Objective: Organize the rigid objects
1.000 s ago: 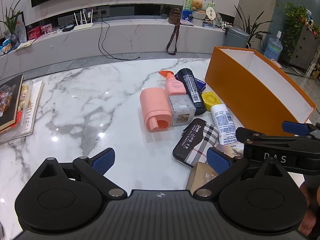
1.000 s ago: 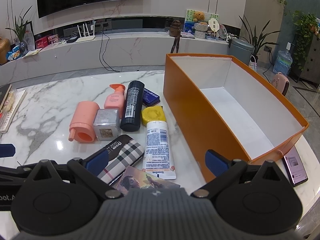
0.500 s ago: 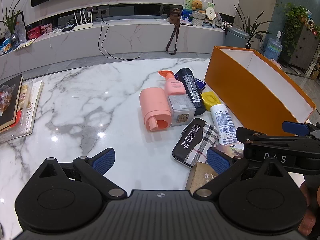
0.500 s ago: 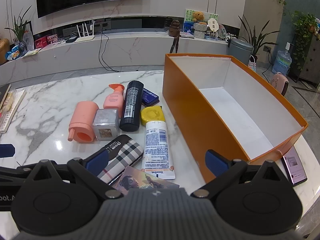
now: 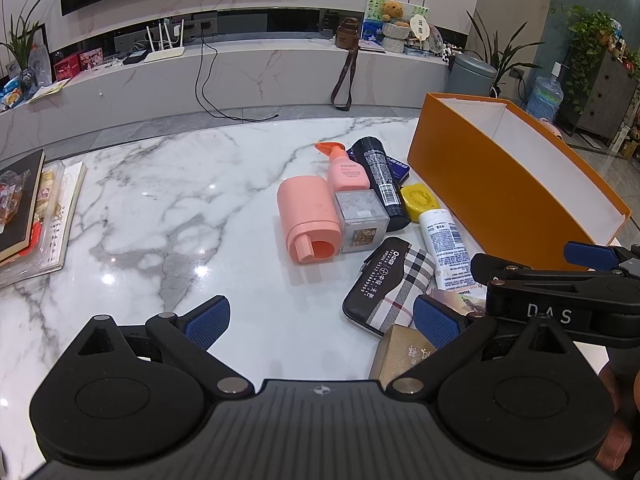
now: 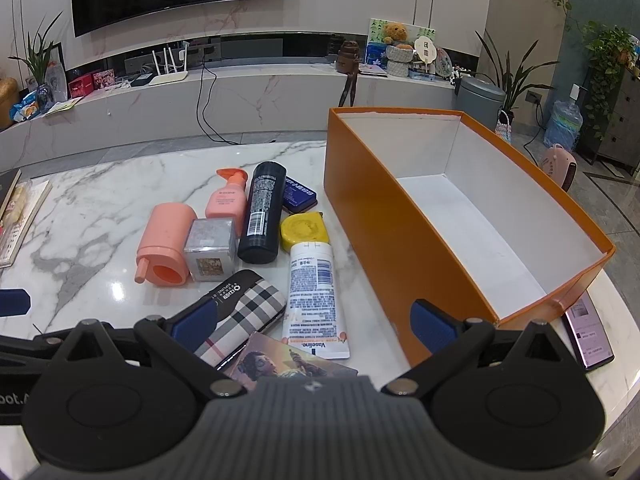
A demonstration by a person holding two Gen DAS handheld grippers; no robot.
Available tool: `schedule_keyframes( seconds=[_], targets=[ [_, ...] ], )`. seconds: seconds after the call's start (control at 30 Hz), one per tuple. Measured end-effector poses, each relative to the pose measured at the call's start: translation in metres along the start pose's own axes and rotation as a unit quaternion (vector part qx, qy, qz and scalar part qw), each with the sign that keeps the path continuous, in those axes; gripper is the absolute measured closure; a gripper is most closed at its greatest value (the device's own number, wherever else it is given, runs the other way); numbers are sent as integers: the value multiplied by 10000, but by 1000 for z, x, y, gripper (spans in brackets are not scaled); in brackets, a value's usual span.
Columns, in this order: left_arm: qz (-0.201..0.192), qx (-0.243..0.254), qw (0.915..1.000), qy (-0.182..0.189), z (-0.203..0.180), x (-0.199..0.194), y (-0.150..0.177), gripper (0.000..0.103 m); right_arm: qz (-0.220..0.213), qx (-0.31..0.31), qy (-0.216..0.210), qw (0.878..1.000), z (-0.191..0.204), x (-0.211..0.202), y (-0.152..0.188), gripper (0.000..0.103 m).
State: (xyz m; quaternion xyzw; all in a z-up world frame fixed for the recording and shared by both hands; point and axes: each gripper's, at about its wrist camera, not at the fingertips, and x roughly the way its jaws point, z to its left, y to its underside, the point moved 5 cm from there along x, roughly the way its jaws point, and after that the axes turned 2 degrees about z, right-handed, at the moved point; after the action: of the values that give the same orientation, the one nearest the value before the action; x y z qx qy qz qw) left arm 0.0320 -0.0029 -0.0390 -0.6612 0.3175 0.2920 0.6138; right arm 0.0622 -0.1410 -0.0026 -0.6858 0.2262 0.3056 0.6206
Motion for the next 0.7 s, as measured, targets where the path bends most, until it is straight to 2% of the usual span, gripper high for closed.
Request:
schedule_keyframes(
  seconds=[0.47,0.7],
  targets=[
    [15,60,10000,44,-2,1,2,0,12,55,13,10000,-7,4,0,1],
    [22,129,9995,303,-6,2,12,0,156,200,29,9997,-24,15,3,1]
  ],
)
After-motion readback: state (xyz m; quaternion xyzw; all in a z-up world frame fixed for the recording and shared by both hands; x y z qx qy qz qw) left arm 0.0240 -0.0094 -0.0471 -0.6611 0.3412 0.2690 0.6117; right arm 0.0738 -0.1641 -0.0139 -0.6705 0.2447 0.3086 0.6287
